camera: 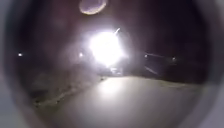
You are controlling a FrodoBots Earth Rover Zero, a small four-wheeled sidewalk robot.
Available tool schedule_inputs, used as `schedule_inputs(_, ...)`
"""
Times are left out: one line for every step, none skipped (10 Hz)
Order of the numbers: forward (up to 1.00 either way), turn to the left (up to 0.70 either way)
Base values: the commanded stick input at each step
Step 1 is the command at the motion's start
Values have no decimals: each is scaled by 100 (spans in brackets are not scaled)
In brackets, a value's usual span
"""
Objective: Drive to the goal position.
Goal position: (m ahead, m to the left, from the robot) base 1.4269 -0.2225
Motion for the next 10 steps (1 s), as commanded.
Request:
schedule_inputs(100,11)
schedule_inputs(100,11)
schedule_inputs(100,12)
schedule_inputs(100,12)
schedule_inputs(100,13)
schedule_inputs(100,20)
schedule_inputs(100,19)
schedule_inputs(100,8)
schedule_inputs(100,5)
schedule_inputs(100,2)
